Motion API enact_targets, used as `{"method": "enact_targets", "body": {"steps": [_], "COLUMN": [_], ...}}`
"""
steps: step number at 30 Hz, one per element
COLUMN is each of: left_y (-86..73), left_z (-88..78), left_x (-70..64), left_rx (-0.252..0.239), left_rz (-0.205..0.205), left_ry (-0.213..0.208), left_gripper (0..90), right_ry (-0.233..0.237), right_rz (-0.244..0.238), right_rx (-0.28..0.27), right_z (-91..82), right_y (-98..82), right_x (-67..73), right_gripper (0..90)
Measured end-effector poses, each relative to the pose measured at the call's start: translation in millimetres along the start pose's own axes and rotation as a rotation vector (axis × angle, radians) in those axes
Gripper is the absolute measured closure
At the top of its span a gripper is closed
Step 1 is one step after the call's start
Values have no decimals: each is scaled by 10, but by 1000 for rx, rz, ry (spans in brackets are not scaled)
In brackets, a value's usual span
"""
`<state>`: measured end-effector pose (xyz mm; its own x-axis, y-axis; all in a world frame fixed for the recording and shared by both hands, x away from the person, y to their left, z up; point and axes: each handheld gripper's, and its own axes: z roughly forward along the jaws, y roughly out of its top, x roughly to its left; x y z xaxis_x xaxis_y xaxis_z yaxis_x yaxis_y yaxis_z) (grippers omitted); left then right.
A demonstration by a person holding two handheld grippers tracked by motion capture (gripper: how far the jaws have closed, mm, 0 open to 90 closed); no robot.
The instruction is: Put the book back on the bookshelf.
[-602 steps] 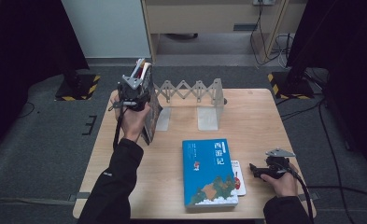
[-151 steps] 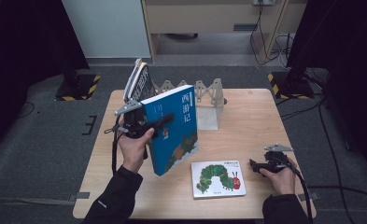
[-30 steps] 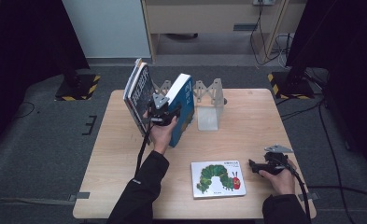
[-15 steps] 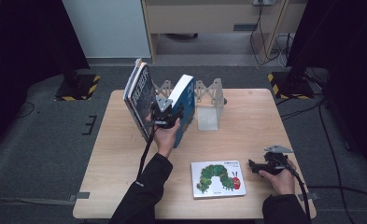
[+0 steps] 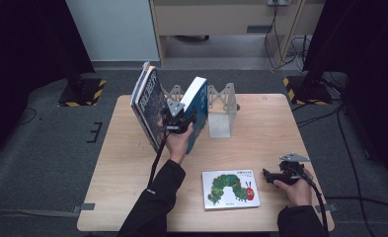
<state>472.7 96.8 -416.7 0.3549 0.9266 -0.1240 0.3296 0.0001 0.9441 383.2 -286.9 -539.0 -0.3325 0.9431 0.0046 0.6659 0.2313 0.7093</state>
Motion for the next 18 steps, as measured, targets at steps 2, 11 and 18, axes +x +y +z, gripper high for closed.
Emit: {"method": "enact_targets", "body": {"steps": [2,11,18], "left_y": [-52,-134,-85], "left_z": [-33,-111,-45], "left_x": [2,27,-46], "left_rx": [1,-13,0], "left_rz": [1,-20,4], "left_ry": [1,-3,48], "left_gripper": [555,570,595], "right_ry": [0,2,2], "right_rz": [0,0,1], "right_rx": [0,-4,-4], "right_z": [0,0,2], "right_y": [0,-4,-3], "right_x": [0,13,15], "right_gripper": [40,39,38]}}
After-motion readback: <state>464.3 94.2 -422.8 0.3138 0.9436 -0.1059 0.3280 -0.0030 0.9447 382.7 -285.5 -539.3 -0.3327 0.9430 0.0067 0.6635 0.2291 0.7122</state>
